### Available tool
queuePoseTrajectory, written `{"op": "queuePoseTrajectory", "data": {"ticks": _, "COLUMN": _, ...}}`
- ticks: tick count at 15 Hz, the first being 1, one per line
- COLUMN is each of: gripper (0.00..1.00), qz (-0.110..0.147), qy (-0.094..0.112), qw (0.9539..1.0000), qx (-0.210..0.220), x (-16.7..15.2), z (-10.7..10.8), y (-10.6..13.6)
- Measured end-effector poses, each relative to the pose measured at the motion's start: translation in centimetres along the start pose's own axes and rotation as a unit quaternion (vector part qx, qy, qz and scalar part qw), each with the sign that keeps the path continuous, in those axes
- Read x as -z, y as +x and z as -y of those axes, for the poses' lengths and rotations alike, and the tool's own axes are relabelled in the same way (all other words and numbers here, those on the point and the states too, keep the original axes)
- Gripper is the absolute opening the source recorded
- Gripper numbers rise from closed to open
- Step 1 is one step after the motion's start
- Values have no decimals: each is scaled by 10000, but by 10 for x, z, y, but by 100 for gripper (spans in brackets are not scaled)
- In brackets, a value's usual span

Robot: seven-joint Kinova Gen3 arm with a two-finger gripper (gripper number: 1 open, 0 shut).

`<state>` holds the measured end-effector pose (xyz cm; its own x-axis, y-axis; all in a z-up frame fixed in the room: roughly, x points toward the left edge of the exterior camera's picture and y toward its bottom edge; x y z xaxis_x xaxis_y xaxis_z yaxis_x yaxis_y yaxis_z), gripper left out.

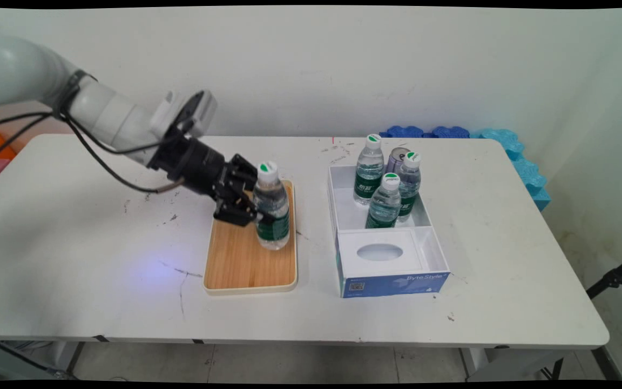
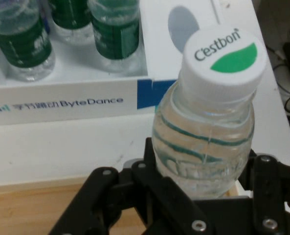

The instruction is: Place the picked object on the tray

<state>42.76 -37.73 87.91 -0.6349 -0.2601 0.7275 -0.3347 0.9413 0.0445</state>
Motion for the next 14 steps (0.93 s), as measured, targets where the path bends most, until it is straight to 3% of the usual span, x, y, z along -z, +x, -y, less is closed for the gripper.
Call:
{"op": "queuePoseTrajectory", "data": {"ticks": 11, "gripper": 0, "qz": 127, "qy": 33, "qw": 9998, "qx": -115, "x": -44, "z": -6, "y": -41}}
{"op": "queuePoseTrajectory", "data": {"ticks": 12, "gripper": 100, "qz": 125, "qy": 50, "qw": 9998, "qx": -112, "x": -47, "z": -5, "y": -42}}
{"op": "queuePoseTrajectory", "data": {"ticks": 14, "gripper": 100, "qz": 122, "qy": 73, "qw": 9998, "qx": -101, "x": -51, "z": -4, "y": -45}}
